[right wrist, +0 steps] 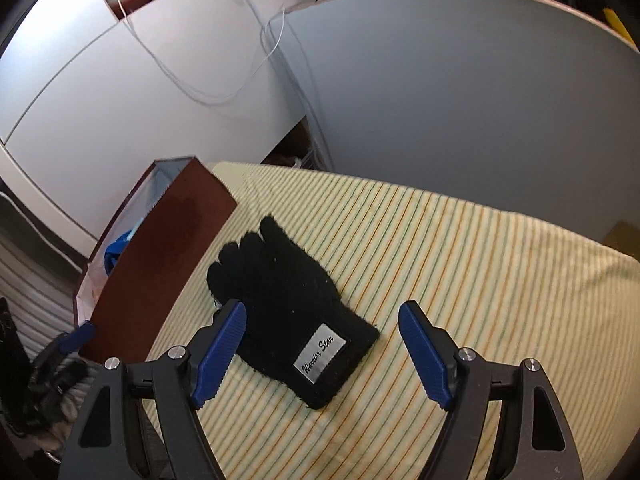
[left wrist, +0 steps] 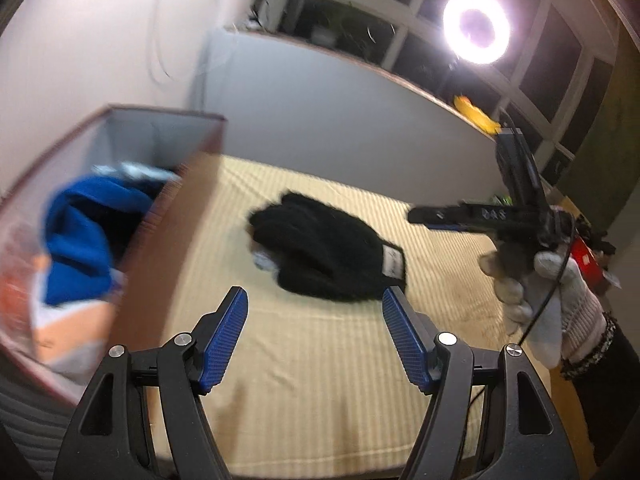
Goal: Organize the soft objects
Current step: 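Move the left tool over the black knit glove, then close the left tool on the black glove and lift it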
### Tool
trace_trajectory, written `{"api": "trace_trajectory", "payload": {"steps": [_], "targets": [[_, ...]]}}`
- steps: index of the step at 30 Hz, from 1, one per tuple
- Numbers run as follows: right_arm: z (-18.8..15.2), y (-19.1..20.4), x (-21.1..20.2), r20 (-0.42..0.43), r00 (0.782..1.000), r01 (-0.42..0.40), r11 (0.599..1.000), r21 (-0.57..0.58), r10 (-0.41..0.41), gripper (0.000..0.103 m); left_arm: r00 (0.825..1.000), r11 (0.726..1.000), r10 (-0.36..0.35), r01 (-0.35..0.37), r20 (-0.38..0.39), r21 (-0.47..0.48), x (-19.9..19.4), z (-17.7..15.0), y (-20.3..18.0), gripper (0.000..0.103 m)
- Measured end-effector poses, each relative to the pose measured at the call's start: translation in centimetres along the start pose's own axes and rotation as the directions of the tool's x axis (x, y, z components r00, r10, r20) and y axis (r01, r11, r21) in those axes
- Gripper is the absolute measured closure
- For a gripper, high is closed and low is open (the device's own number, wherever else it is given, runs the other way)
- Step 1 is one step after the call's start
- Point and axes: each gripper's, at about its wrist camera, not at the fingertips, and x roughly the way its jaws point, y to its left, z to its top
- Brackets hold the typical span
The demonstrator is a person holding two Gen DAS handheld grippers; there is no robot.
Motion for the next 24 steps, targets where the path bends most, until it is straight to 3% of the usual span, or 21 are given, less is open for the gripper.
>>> {"api": "trace_trajectory", "payload": {"steps": [9, 18, 24], "targets": [[0.7, -1.9, 4.1, -0.069, 0.995, -0.063, 0.996, 0.060, 0.067, 0.028, 0.987, 0.994, -0.086, 0.076, -0.132, -0.080, 6.9, -0.6, -2.1, 0.033], [0.1, -2.3, 6.6, -0.111, 0.984, -0.128, 0.988, 0.089, 0.138, 0.028, 0.982, 0.991, -0.102, 0.087, -0.159, -0.100, 9.6, -0.4, -2.8, 0.034], [-0.8, -1.1, 6.6, -0.136, 0.975, -0.166, 0.983, 0.085, 0.176, 0.055, 0.980, 0.989, -0.125, 0.110, -0.156, -0.102, 10.6, -0.3, -3.1, 0.040]]}}
